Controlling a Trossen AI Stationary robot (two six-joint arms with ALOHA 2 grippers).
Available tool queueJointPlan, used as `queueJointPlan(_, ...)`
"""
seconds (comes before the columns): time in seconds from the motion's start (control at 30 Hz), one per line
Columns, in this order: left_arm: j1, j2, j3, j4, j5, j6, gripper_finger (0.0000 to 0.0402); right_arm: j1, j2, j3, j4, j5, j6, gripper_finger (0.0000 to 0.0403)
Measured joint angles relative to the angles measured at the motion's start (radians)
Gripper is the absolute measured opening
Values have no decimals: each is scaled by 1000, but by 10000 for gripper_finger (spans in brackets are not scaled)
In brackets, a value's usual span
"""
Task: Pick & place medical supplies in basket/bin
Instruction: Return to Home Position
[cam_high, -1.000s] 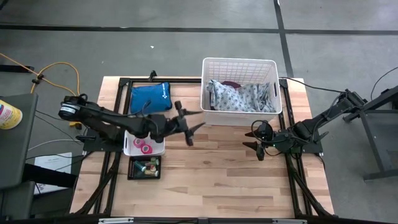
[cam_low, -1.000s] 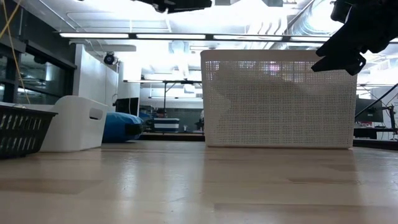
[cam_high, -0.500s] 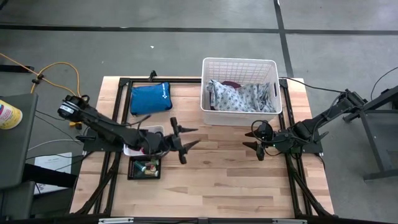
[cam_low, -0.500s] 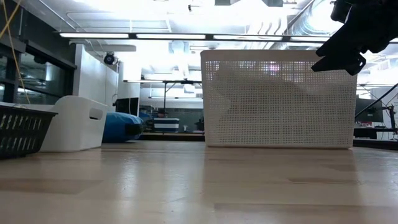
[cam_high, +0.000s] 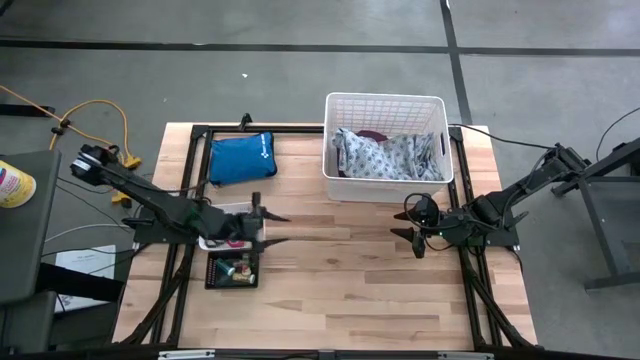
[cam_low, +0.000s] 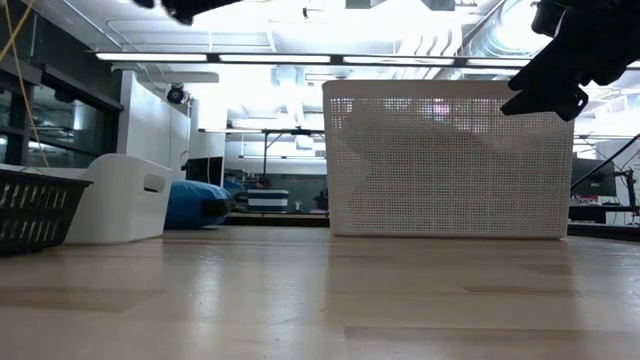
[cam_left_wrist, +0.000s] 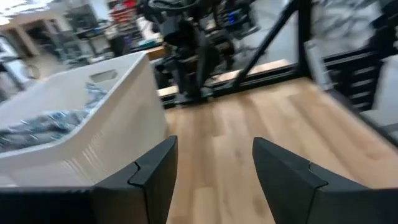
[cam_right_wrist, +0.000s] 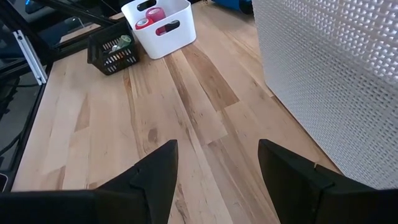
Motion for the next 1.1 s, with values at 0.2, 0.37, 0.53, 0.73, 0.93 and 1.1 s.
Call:
queueJointPlan(0.2, -2, -162, -120, 0, 147, -66, 201, 0, 0, 0, 0, 0, 0, 210)
queueJointPlan(0.37, -1, -196, -157, -5, 163, -81, 201, 0, 0, 0, 0, 0, 0, 210)
queueJointPlan(0.53, -1, -194, -178, -55, 163, -83, 201, 0, 0, 0, -1, 0, 0, 210)
queueJointPlan(0.73, -1, -194, -217, -57, 142, -62, 201, 0, 0, 0, 0, 0, 0, 210)
queueJointPlan(0.93, -1, -194, -224, -55, 127, -74, 201, 0, 0, 0, 0, 0, 0, 210)
queueJointPlan(1.1, -9, -194, -224, -58, 125, -102, 201, 0, 0, 0, 0, 0, 0, 210)
